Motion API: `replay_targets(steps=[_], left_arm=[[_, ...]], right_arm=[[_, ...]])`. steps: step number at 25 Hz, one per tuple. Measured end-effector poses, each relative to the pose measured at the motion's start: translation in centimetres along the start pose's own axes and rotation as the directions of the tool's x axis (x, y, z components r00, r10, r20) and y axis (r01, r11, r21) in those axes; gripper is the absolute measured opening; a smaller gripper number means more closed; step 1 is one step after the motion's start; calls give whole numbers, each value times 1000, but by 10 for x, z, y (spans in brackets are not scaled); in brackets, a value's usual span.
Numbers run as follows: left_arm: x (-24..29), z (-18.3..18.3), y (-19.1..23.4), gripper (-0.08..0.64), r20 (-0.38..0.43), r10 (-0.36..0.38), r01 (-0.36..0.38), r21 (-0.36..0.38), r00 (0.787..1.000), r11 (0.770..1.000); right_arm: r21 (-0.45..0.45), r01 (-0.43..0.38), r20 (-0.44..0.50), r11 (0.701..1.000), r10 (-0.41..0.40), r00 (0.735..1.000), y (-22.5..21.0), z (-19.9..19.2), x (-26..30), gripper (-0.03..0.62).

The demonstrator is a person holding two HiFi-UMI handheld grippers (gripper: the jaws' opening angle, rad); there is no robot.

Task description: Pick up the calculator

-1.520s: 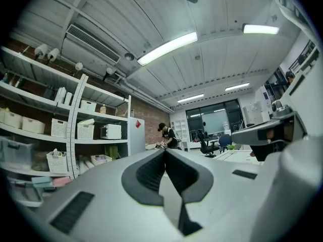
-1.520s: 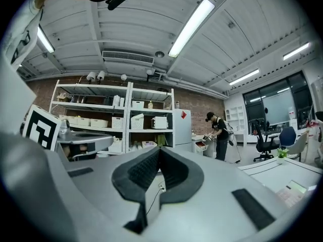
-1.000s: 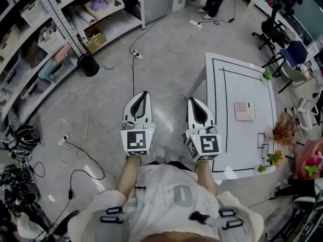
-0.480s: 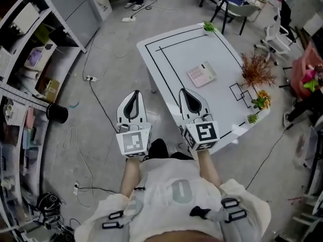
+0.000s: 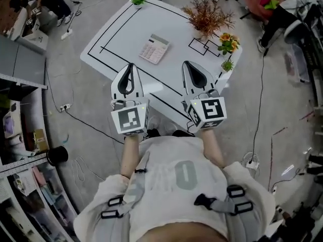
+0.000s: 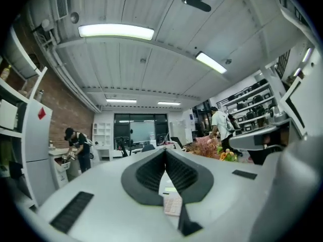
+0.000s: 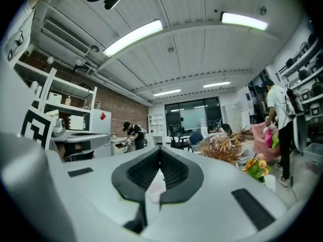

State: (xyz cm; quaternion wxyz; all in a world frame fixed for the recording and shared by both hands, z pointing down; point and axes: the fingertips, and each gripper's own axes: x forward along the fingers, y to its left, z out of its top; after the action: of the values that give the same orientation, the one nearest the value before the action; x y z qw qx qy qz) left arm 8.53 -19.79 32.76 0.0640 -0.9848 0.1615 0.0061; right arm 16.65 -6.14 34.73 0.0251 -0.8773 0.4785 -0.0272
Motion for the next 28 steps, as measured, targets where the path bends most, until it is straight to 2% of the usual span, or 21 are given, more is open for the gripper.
replay_targets(steps=[4, 8, 16, 28], left_arm=[[27, 4, -17, 20, 42, -117, 117, -2, 992, 993], [42, 7, -25, 20, 53, -179, 179, -6, 982, 984], [44, 4, -38, 20, 77, -283, 284, -1, 956, 959], [51, 8, -16, 20, 69, -254, 254, 15, 965, 967]], right_arm=[[-8, 104, 12, 995, -104, 994, -21, 7, -9, 8], [-13, 185, 17, 983, -185, 983, -31, 11, -16, 8], [-20, 251, 13, 968, -250, 968, -25, 9, -25, 8], [-10, 243, 12, 970, -243, 970, -16, 8, -8, 8]])
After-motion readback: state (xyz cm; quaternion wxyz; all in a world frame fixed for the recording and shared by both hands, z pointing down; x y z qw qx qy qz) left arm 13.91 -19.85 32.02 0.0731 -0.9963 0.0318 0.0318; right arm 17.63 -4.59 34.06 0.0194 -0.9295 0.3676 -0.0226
